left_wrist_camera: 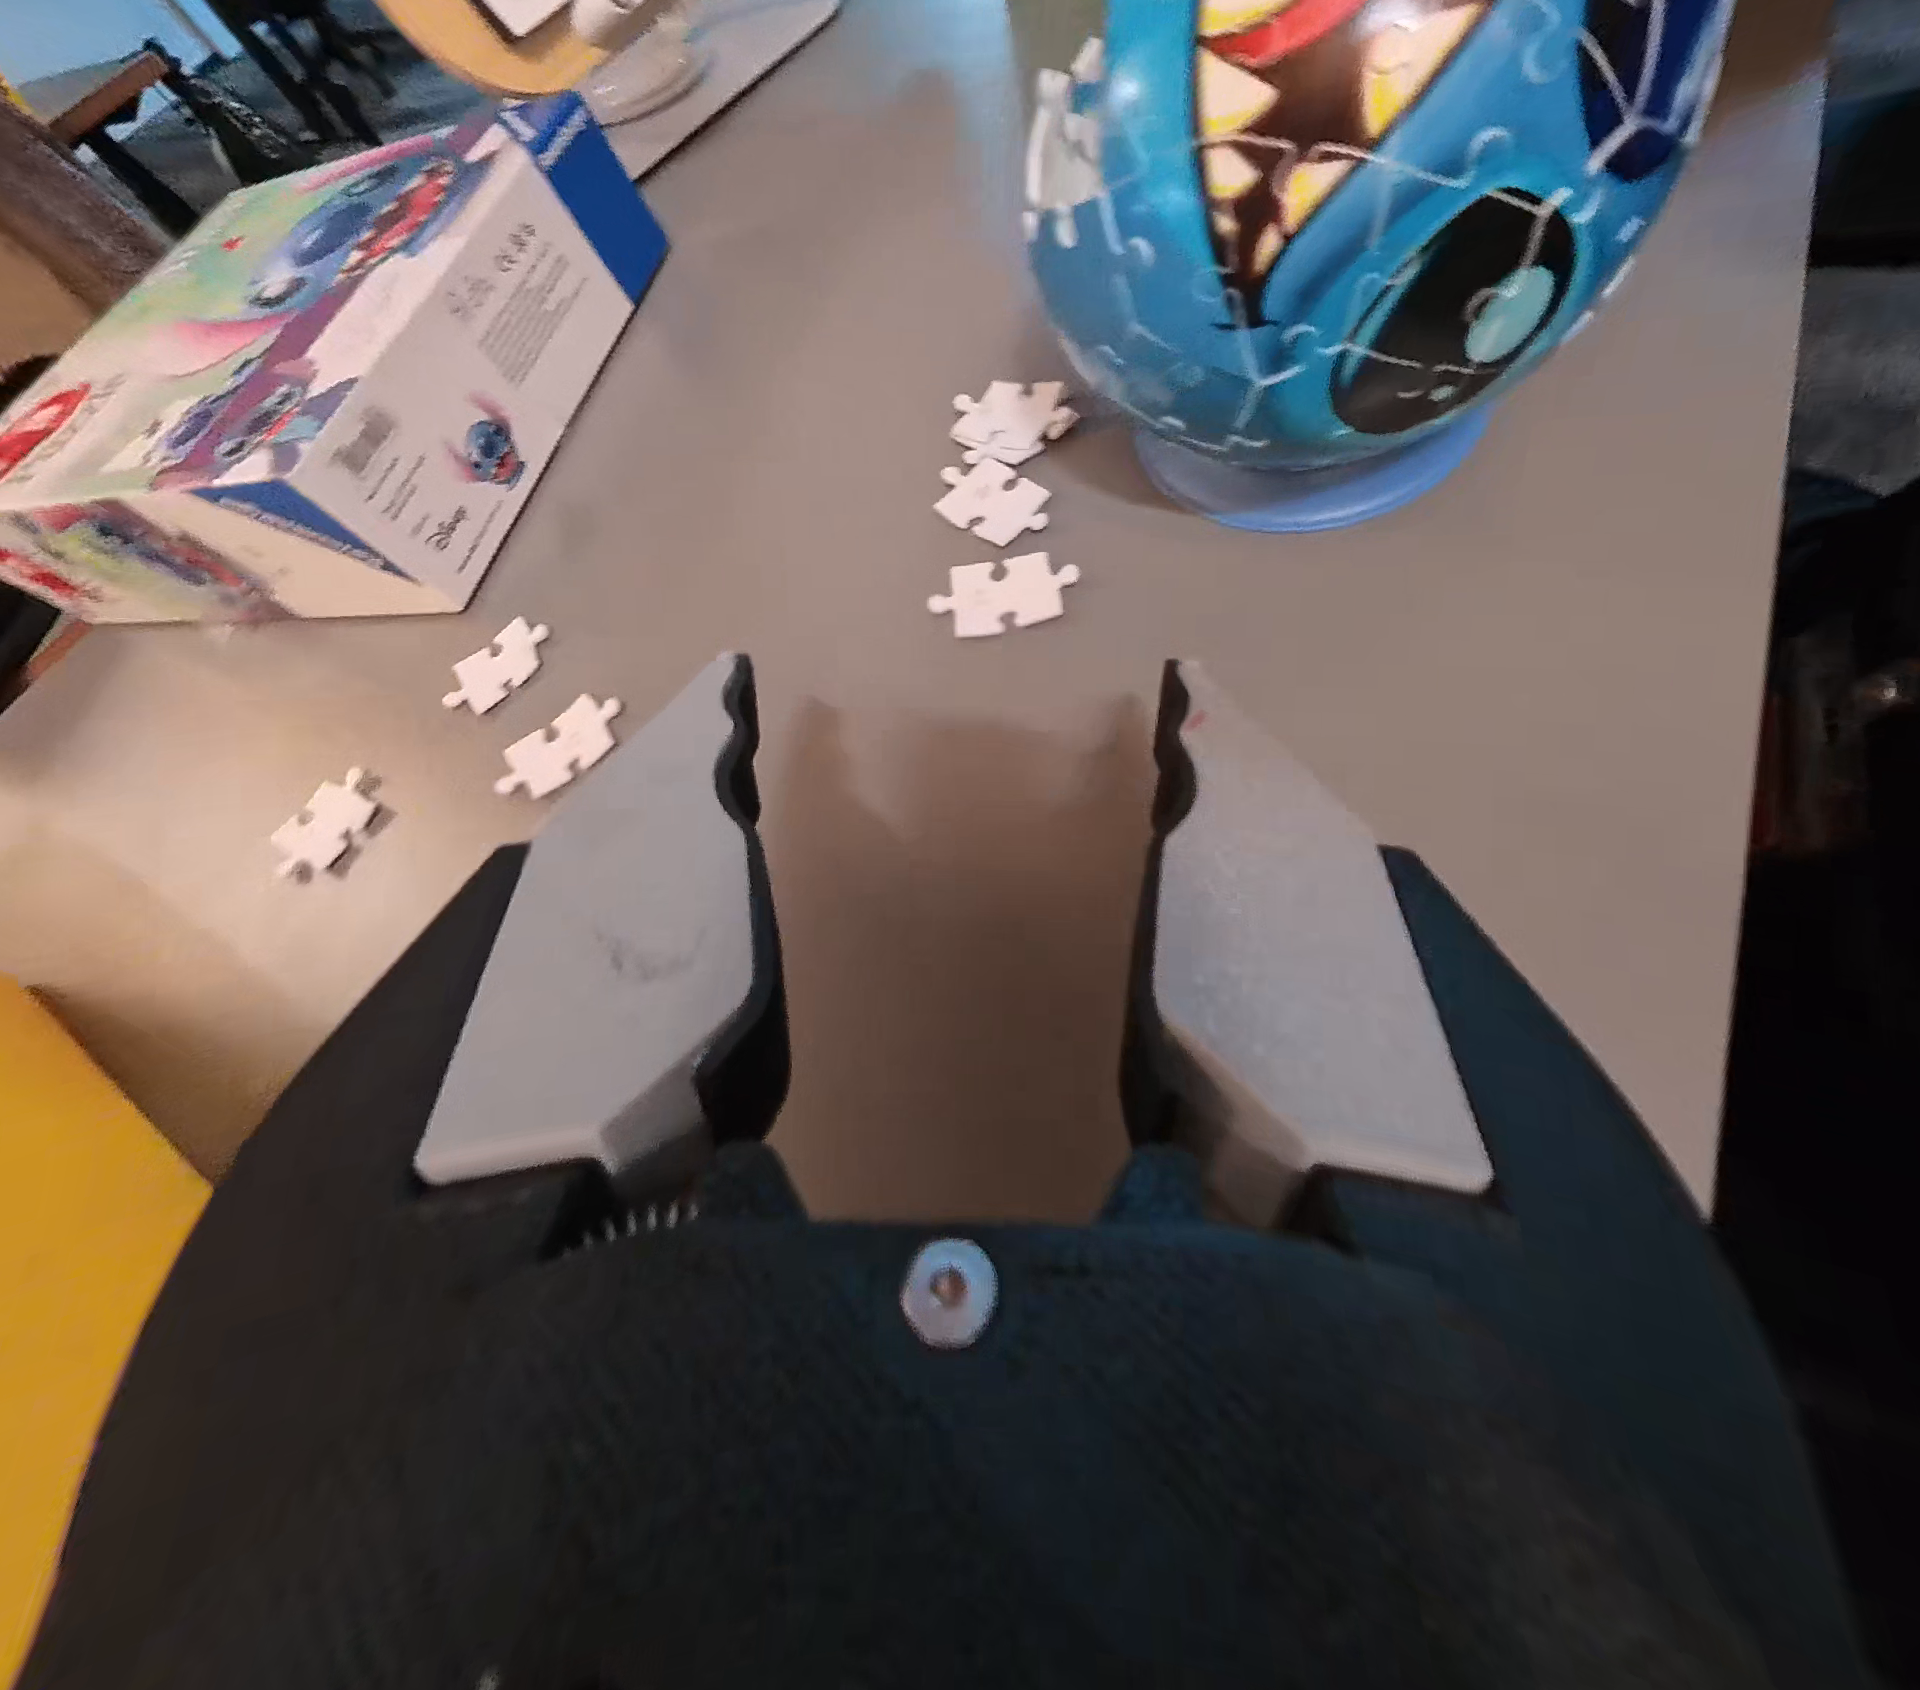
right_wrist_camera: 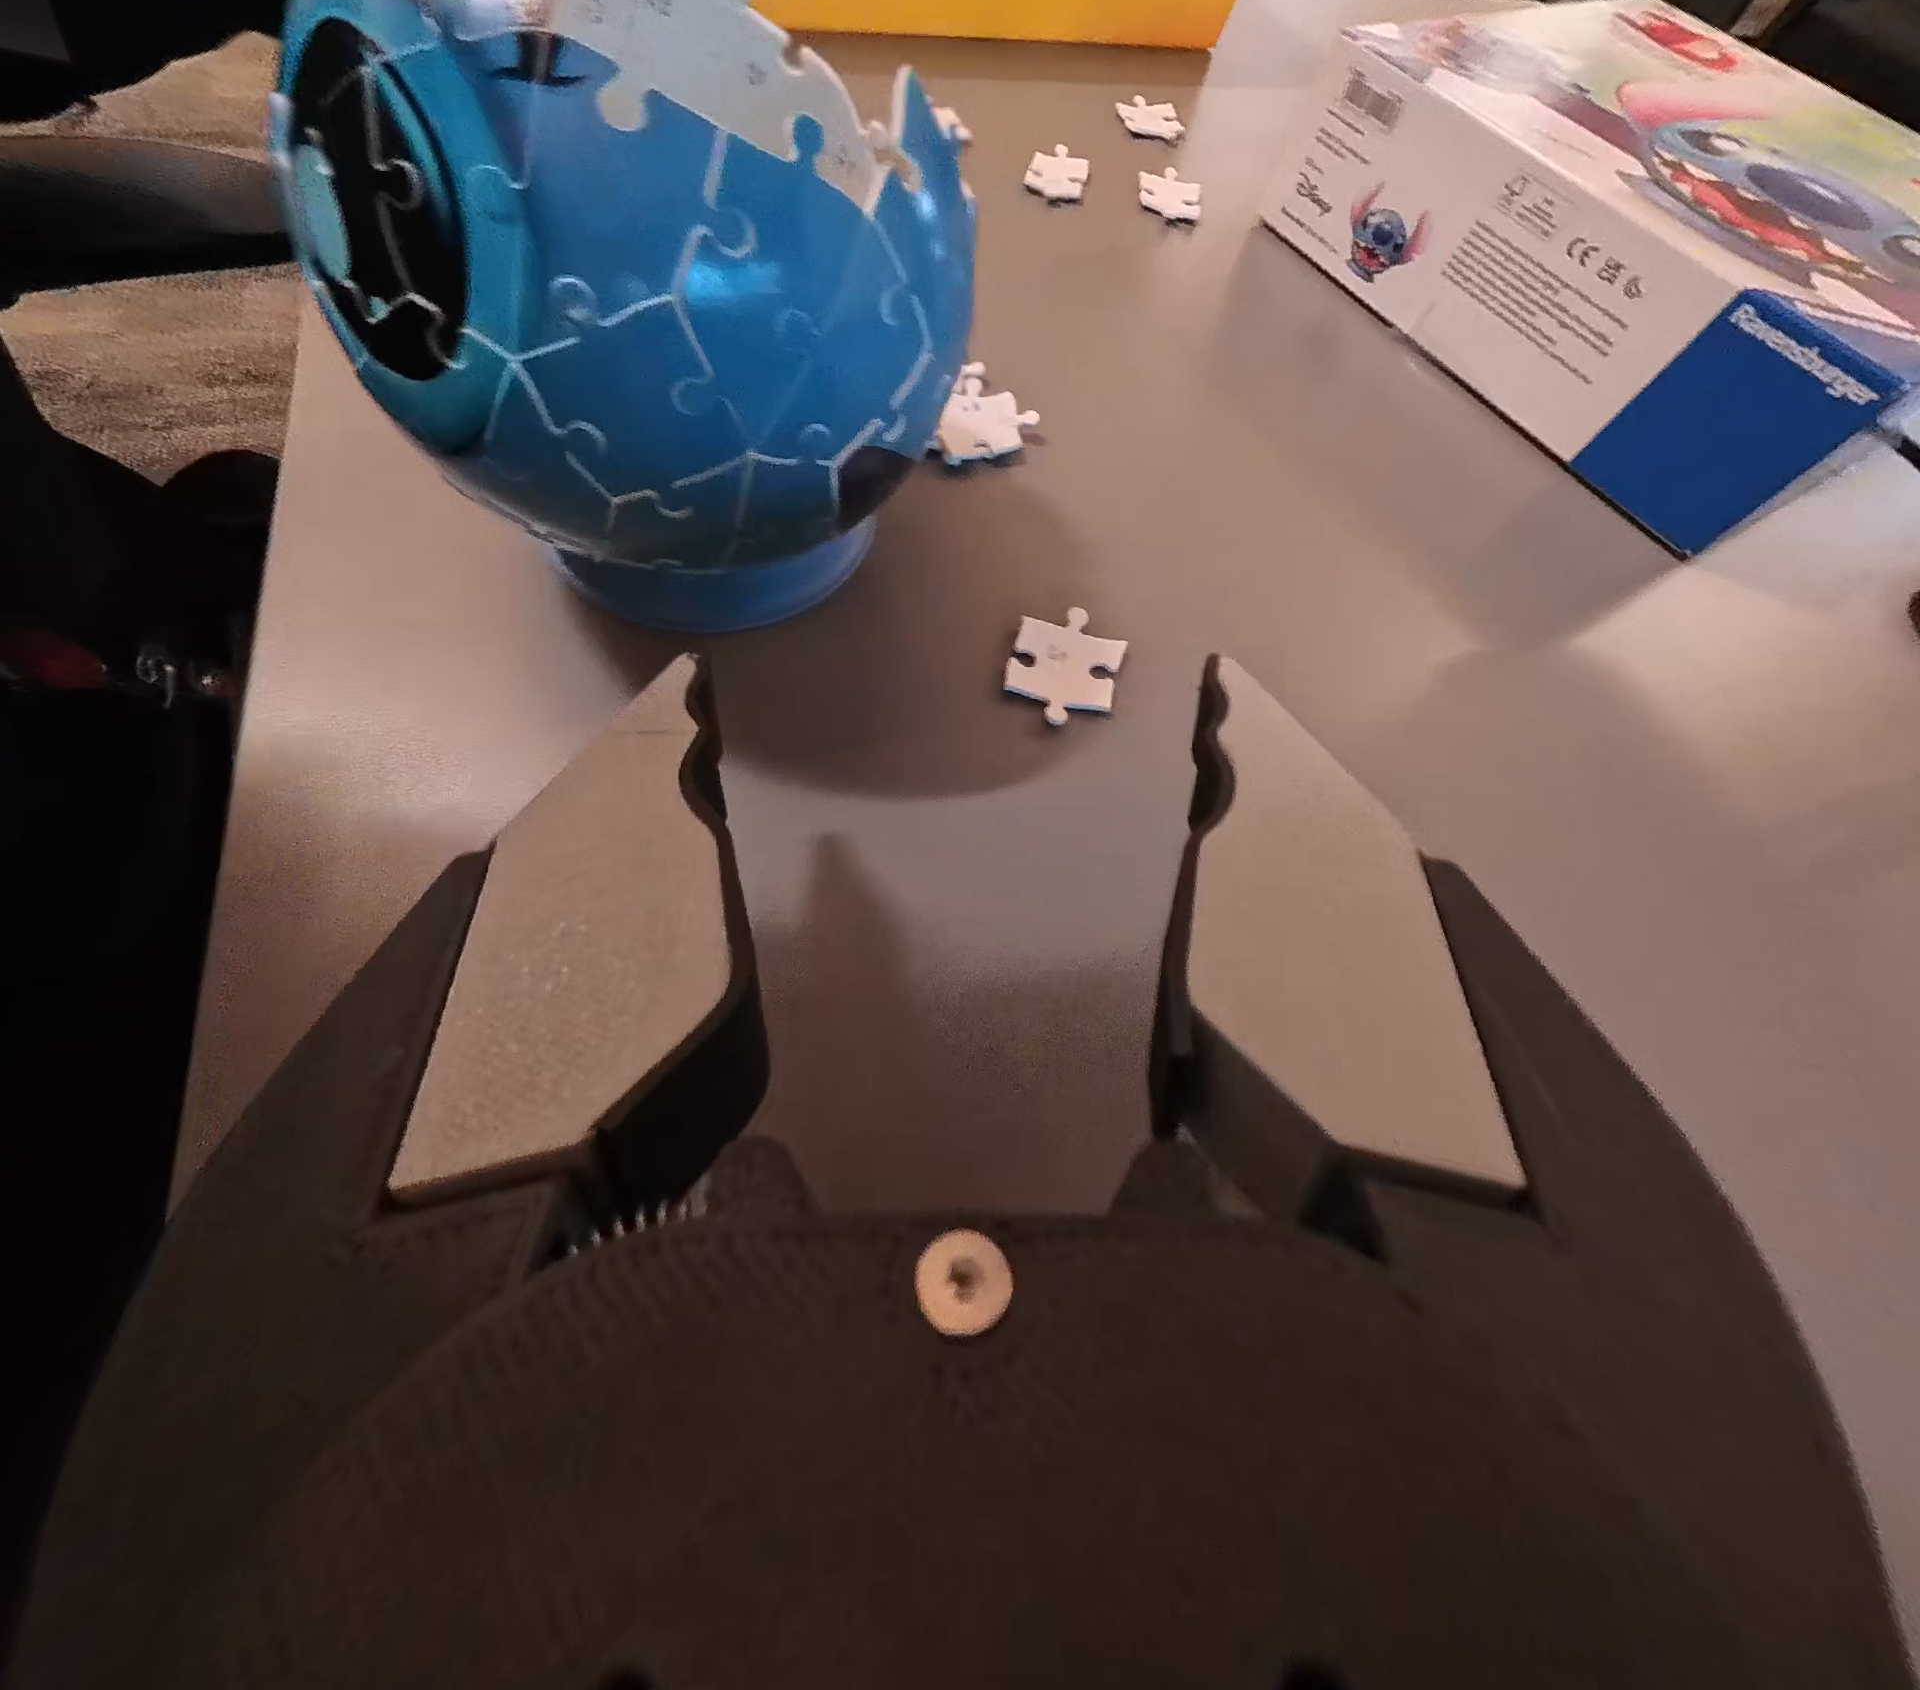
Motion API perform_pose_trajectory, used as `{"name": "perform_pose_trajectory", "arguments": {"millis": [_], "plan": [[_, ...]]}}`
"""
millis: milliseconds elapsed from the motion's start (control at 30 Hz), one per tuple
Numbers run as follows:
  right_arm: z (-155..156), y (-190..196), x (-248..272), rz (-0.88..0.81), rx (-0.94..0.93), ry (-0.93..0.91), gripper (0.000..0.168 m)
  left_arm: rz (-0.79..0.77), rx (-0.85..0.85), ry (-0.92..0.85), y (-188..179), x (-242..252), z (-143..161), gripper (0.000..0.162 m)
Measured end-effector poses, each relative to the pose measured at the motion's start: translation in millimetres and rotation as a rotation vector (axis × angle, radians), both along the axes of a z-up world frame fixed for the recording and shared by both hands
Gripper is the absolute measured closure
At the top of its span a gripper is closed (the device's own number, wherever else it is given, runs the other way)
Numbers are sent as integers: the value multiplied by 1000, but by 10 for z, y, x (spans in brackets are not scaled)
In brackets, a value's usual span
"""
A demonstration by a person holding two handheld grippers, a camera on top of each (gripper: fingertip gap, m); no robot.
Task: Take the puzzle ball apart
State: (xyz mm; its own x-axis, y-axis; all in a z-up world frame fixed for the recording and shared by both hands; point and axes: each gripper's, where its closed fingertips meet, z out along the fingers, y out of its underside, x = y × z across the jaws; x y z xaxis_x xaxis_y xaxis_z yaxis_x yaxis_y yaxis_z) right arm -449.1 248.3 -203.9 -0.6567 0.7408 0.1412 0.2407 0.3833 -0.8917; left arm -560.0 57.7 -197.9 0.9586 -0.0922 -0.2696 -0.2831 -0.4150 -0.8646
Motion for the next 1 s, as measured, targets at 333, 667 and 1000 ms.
{"name": "perform_pose_trajectory", "arguments": {"millis": [333,667,1000], "plan": [[62,388,-523,-23,-73,-31,80,-65,123,-218,47,-248,157,84],[187,619,-876,-121,-199,39,78,90,295,-156,2,-420,350,91],[95,632,-918,-166,-137,12,70,205,303,-254,79,-490,335,94]]}}
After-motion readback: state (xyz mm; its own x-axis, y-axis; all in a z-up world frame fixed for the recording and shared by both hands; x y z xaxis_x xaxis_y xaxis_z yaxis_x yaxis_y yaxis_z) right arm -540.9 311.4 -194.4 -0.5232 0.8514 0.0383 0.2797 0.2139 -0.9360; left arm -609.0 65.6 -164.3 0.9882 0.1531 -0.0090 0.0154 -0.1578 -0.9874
